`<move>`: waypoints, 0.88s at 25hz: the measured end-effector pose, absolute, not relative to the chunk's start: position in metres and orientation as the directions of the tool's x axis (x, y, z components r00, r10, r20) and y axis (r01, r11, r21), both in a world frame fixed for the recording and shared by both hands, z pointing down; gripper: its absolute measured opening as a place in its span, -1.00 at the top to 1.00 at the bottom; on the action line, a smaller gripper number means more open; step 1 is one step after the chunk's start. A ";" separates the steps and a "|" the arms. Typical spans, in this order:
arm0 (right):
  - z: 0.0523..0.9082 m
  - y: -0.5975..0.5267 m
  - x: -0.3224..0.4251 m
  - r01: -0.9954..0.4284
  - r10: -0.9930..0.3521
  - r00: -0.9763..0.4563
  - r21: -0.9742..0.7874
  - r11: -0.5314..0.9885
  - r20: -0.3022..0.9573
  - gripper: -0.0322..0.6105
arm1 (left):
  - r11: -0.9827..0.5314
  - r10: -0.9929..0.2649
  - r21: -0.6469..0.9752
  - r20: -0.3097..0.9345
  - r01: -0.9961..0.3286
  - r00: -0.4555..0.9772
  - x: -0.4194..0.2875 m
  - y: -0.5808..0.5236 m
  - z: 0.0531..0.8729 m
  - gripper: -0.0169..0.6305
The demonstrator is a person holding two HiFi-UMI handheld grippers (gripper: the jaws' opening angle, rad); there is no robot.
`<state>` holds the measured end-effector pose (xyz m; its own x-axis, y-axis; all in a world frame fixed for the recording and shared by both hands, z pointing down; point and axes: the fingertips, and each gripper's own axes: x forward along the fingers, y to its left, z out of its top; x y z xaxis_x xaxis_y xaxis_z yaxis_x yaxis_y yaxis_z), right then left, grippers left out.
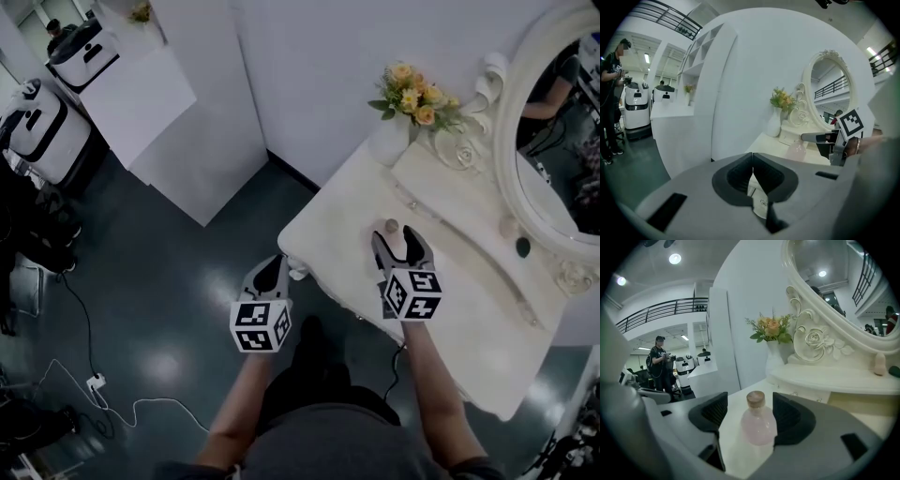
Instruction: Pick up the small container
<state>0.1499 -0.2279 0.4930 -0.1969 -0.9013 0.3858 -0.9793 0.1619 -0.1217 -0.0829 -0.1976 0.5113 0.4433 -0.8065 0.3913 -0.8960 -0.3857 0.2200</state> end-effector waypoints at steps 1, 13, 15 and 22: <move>0.496 -0.231 0.151 -0.980 -0.900 -0.192 -0.119 0.158 0.392 -0.06 | -0.390 -0.802 0.222 0.395 -0.894 0.448 -0.083 -0.199 0.513 0.93; 0.516 -0.249 0.149 -0.989 -0.894 -0.148 -0.089 0.122 0.423 0.12 | -0.418 -0.779 0.235 0.404 -0.878 0.479 -0.091 -0.230 0.518 0.93; 0.518 -0.250 0.150 -0.992 -0.898 -0.123 -0.063 0.106 0.422 0.23 | -0.421 -0.776 0.234 0.408 -0.876 0.481 -0.092 -0.233 0.520 0.93; 0.518 -0.252 0.154 -0.996 -0.910 -0.089 -0.029 0.085 0.406 0.42 | -0.433 -0.760 0.236 0.423 -0.870 0.493 -0.096 -0.242 0.526 0.93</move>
<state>0.1543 -0.2516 0.5184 -0.0893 -0.9096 0.4058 -0.9960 0.0847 -0.0295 -0.0955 -0.2425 0.5257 0.4934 -0.7603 0.4226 -0.8698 -0.4333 0.2359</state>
